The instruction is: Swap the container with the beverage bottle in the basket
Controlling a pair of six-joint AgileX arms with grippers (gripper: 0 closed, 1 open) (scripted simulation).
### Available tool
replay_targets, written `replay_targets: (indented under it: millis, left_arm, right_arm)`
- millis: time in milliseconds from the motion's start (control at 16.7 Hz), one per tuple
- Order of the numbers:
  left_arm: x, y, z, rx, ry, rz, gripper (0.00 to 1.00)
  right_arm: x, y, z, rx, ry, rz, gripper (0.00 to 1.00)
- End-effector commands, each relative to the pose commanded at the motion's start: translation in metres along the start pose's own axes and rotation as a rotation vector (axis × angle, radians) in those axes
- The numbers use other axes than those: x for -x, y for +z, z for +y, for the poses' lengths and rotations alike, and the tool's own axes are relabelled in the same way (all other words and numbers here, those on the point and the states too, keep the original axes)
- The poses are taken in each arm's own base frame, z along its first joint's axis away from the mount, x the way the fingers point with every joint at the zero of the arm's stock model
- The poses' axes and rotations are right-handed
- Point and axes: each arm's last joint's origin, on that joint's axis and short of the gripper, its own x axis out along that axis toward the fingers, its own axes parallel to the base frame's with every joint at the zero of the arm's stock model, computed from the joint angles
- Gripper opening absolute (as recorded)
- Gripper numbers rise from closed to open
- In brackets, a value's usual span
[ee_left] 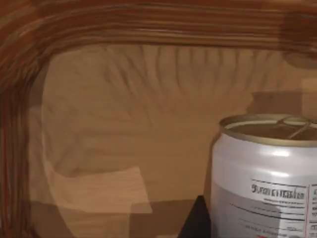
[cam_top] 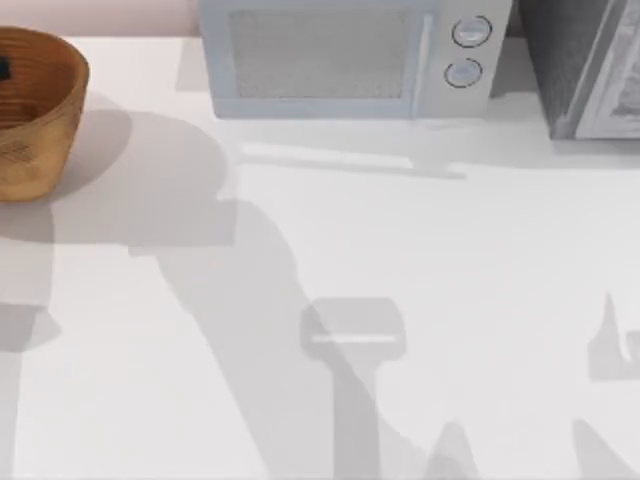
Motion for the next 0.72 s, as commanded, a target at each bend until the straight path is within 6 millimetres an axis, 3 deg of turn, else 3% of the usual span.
replay_targets:
  millis: [180, 300, 540, 720]
  left_arm:
    - [0.051, -0.023, -0.025, -0.019, 0.053, -0.132, 0.0]
    - [0.088, -0.05, -0.045, -0.041, 0.087, -0.247, 0.0]
    - [0.145, -0.13, -0.083, -0.089, 0.138, -0.513, 0.0]
    - [0.16, -0.202, -0.1, -0.119, 0.156, -0.723, 0.0]
  right_arm:
    - [0.0, 0.0, 0.0, 0.0, 0.0, 0.0, 1.0]
    - [0.0, 0.0, 0.0, 0.0, 0.0, 0.0, 1.0]
    - [0.0, 0.0, 0.0, 0.0, 0.0, 0.0, 1.0]
    - [0.0, 0.0, 0.0, 0.0, 0.0, 0.0, 1.0]
